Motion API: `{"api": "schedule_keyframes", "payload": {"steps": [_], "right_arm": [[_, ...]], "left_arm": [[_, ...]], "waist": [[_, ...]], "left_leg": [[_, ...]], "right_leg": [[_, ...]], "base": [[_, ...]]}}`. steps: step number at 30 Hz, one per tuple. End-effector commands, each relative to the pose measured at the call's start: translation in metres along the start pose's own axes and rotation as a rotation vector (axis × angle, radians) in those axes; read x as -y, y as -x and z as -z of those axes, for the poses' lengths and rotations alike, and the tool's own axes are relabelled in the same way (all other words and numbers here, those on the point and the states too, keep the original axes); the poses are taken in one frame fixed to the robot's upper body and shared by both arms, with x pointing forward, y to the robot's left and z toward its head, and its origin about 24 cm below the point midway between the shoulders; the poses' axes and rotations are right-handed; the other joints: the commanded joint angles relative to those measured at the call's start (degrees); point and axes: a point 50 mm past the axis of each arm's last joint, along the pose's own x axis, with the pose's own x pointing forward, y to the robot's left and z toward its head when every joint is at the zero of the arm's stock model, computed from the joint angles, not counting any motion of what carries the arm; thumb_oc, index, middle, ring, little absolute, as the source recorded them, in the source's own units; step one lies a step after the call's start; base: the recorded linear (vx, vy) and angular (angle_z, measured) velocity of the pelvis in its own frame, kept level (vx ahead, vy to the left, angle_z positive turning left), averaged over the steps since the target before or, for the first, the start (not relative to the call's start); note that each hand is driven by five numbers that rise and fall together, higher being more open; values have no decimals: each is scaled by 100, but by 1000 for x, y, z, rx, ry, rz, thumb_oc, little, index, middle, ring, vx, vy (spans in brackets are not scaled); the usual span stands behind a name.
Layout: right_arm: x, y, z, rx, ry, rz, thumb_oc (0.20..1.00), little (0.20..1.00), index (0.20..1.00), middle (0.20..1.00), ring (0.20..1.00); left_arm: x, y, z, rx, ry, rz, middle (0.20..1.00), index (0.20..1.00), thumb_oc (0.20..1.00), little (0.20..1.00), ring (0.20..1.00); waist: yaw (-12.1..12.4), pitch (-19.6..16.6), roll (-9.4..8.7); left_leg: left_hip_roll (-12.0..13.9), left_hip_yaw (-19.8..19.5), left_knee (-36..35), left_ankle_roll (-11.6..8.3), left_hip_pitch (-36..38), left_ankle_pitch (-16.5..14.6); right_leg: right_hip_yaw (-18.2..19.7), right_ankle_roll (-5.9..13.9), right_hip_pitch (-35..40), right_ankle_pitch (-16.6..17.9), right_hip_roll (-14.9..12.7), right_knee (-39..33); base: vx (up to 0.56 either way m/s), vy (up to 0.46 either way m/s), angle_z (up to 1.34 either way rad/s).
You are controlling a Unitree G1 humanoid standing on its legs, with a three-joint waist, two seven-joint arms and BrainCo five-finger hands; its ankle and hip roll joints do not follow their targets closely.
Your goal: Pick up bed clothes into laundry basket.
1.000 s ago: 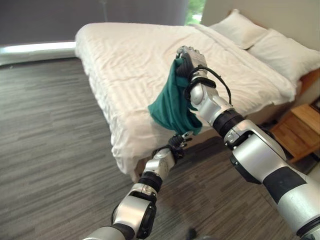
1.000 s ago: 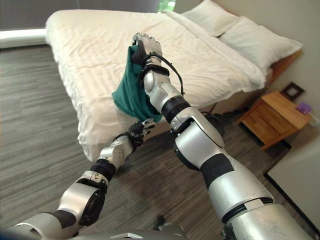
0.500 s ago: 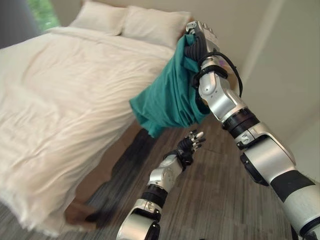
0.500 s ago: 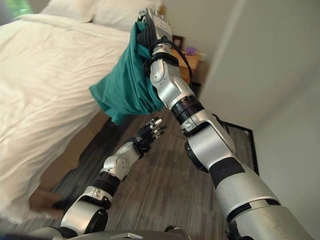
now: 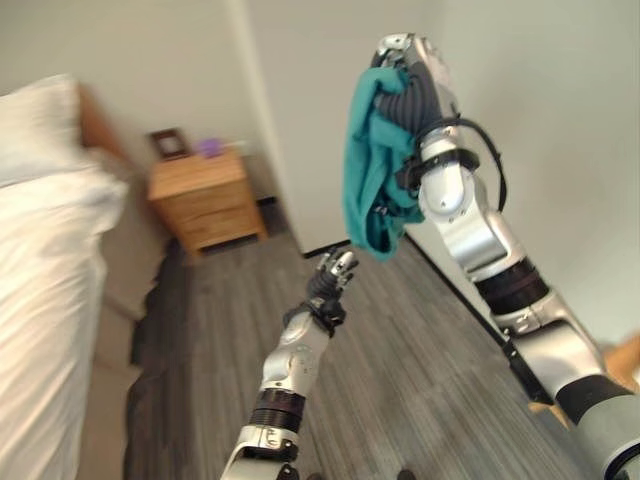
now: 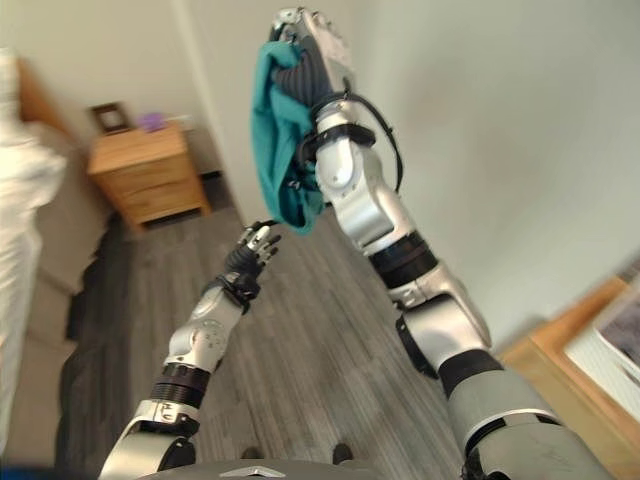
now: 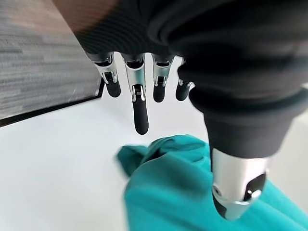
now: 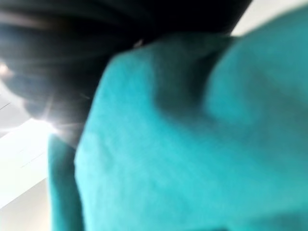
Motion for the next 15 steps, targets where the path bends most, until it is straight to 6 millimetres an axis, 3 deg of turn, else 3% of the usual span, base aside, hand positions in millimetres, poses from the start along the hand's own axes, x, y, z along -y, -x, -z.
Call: {"api": "schedule_keyframes", "payload": {"steps": [1,3,4,5,6,7,8,9,10,11,12,13,15], "right_arm": [[38,-24,-20,101,53,93,200,200,200,200,200],[55,-9,-12,78,64,94,200,200,200,200,200],[69,3,-10,89,62,105,200,200,200,200,200],[70,4,-10,88,62,105,200,200,200,200,200],[70,9,-5,68,26,129,200,200,200,200,200],[71,13,-10,111,74,95,200,200,200,200,200],[75,11,-13,103,50,107,200,200,200,200,200],[81,17,5,31,57,145,200,200,200,200,200],[81,26,11,22,69,153,200,200,200,200,200],[86,30,11,31,96,176,200,200,200,200,200],[86,31,12,29,96,176,200,200,200,200,200],[86,39,20,-6,114,173,200,200,200,200,200],[76,54,27,-34,97,148,200,200,200,200,200]], "left_arm": [[53,-14,-30,120,-83,167,1000,1000,1000,1000,1000],[76,-14,-35,135,-132,251,1000,1000,1000,1000,1000],[92,-14,-48,177,-151,305,1000,1000,1000,1000,1000],[92,-14,-48,177,-152,306,1000,1000,1000,1000,1000],[63,-8,-16,162,-189,240,1000,1000,1000,1000,1000],[70,-8,-14,163,-235,269,1000,1000,1000,1000,1000],[110,-6,-27,219,-220,369,1000,1000,1000,1000,1000],[69,7,-8,200,-217,325,1000,1000,1000,1000,1000],[33,20,10,156,-221,305,1000,1000,1000,1000,1000],[23,24,14,135,-171,333,1000,1000,1000,1000,1000],[22,25,15,134,-170,334,1000,1000,1000,1000,1000],[13,30,11,145,-165,373,1000,1000,1000,1000,1000],[19,31,5,198,-152,410,1000,1000,1000,1000,1000]], "waist": [[17,-219,-262],[-166,-292,-248],[-310,-318,-239],[-288,-323,-247],[-298,-308,-278],[-303,-304,-280],[-290,-320,-262],[-214,-241,-253],[-129,-280,-262],[-76,-273,-251],[-61,-296,-263],[30,-257,-214],[126,-289,-178]], "left_leg": [[9,1133,-197,28,668,-11],[55,1393,-197,8,672,-9],[103,1633,-197,17,638,-57],[110,1648,-197,14,614,-19],[186,1843,-197,-15,604,-20],[339,2177,-197,-47,615,-13],[453,2408,-197,-91,612,-21],[506,2494,-197,-104,548,78],[605,2719,-197,-142,545,64],[673,2942,-197,-145,595,57],[673,2957,-197,-141,571,83],[802,3379,-197,-160,646,112],[926,4136,-197,-214,846,155]], "right_leg": [[189,-77,182,-131,-125,-67],[349,-81,156,-139,-106,-67],[339,-12,74,-125,-153,-67],[362,-19,41,-85,-144,-67],[180,28,-33,-40,-179,-67],[-354,122,-186,17,-306,-43],[-1010,180,-260,30,-411,20],[-1461,185,-359,81,-450,117],[-1965,204,-417,8,-508,212],[-2378,183,-452,-57,-556,332],[-2362,168,-490,-42,-557,346],[-3008,165,-479,-128,-695,542],[-3915,148,-346,-141,-964,713]], "base": [[12,154,-123],[39,92,-57],[22,83,-42],[-18,12,-26],[-76,-94,-34],[-86,-132,-75],[-147,-131,-108],[-135,-83,-147],[-129,-52,-144],[-62,-28,-113],[-117,-23,-71],[-131,-26,-65],[-95,-34,-137]]}}
